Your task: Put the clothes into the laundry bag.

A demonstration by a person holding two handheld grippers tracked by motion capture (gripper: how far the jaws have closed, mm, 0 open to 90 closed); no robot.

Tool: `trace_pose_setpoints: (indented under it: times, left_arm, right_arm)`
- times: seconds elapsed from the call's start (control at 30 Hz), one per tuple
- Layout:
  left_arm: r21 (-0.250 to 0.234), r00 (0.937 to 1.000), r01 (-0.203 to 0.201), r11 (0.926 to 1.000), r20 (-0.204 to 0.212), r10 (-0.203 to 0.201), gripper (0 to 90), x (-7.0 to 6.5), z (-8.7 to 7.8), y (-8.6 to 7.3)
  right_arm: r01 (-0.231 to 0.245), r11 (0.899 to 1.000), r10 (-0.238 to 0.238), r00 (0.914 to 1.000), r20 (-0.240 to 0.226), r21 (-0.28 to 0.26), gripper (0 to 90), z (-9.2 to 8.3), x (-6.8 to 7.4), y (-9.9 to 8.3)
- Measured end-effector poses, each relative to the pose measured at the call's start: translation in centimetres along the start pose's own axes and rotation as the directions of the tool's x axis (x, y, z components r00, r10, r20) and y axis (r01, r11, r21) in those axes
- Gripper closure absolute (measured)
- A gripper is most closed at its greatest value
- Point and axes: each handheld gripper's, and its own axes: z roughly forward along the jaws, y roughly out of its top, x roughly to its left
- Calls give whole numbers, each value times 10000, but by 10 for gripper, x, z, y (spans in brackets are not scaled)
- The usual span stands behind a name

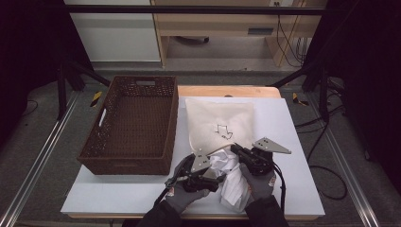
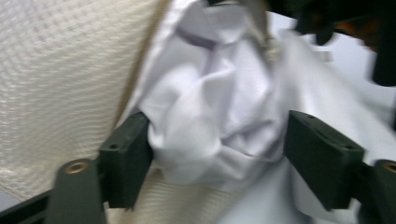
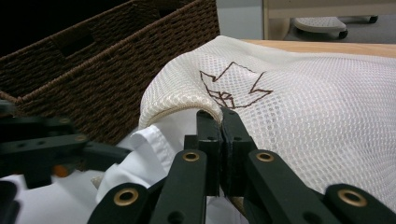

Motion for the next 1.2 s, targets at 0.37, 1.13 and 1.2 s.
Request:
trace_pose_setpoints:
  times: [0.37, 1.13, 1.2]
  left_arm:
    - [259, 10000, -37, 9997, -30, 38, 150, -22, 41, -12]
    - [594, 9884, -122, 9982, -1504, 210, 804, 25, 66, 13]
    - [172, 9875, -195, 9997, -1561, 220, 783, 27, 72, 9]
  right_arm:
    - [-21, 10000, 21, 10000, 22, 3, 885, 0, 0, 0]
    - [-19, 9999, 19, 10000, -48, -122, 886, -7, 0, 5]
    - [-19, 9999, 18, 10000, -69, -121, 886, -7, 1, 5]
